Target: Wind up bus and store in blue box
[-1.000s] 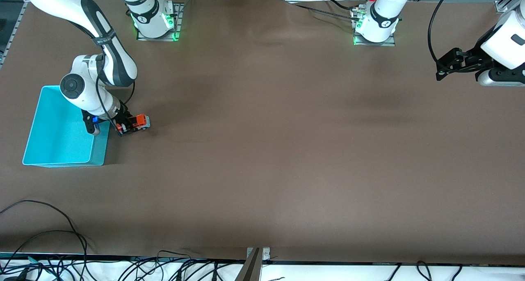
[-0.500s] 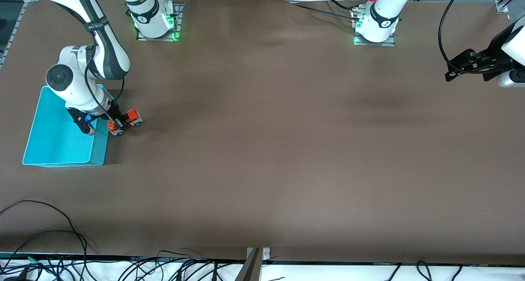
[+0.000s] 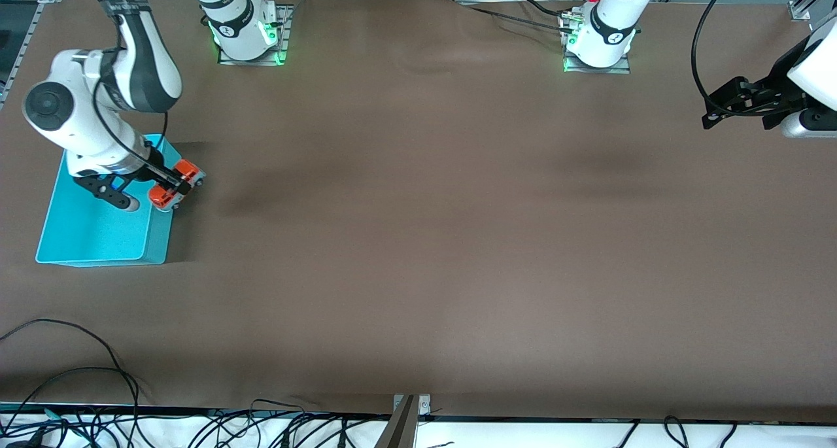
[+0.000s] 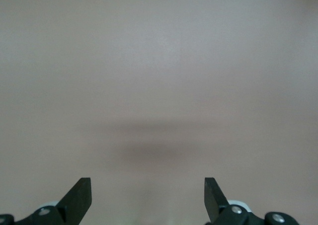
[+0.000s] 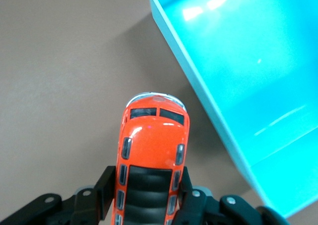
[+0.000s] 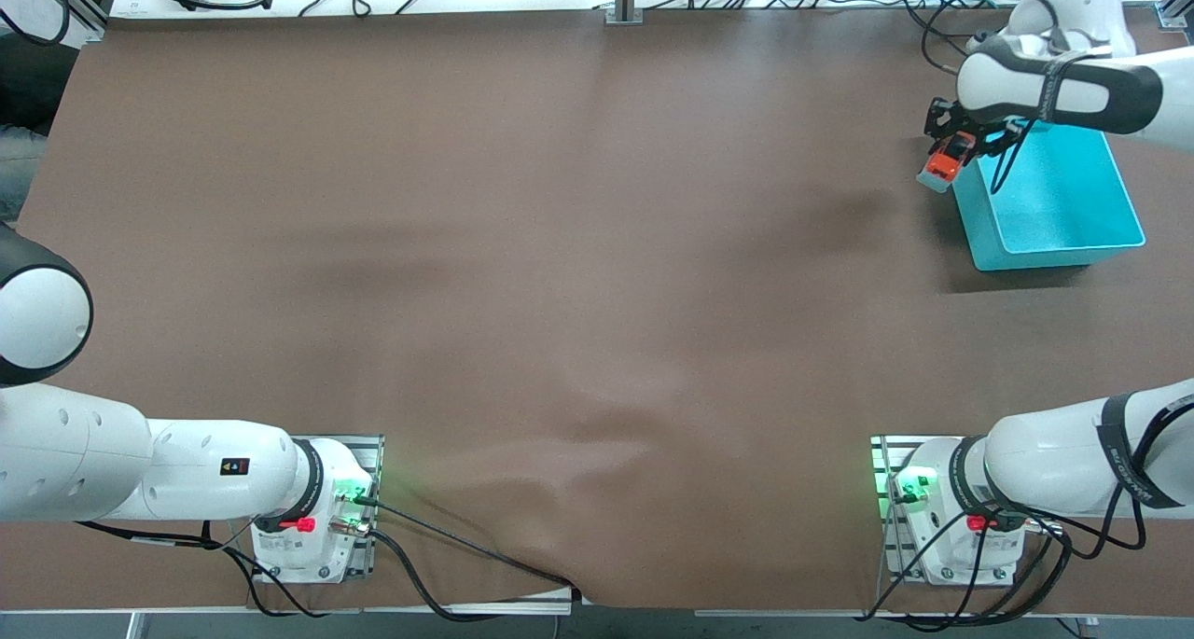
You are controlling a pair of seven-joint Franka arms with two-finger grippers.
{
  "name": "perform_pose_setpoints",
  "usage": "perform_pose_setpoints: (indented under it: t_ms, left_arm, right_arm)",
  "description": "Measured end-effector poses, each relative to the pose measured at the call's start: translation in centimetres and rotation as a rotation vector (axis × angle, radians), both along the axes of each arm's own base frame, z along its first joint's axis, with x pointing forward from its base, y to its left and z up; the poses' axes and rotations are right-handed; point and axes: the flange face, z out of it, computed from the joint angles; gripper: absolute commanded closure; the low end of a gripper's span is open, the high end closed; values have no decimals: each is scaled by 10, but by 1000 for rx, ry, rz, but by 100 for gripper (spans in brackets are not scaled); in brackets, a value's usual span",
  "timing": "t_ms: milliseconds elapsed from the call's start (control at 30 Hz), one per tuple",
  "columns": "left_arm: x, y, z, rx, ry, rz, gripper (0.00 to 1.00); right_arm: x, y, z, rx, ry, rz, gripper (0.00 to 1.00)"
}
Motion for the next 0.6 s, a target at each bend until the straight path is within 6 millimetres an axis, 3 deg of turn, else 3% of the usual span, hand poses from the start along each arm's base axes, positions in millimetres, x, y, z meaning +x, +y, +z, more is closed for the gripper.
perform_pose_setpoints:
  t_ms: [167, 267, 600]
  left_arm:
    - [0, -1, 0, 0, 0, -1, 0]
    - [0, -1, 0, 0, 0, 0, 0]
    - [0, 0, 0, 0, 1, 0, 0]
  right_arm:
    - [3, -27, 22, 4, 18, 117, 100]
    - [1, -56, 29, 7, 23, 171, 100]
    - [-16, -141, 24, 13, 54, 277, 100]
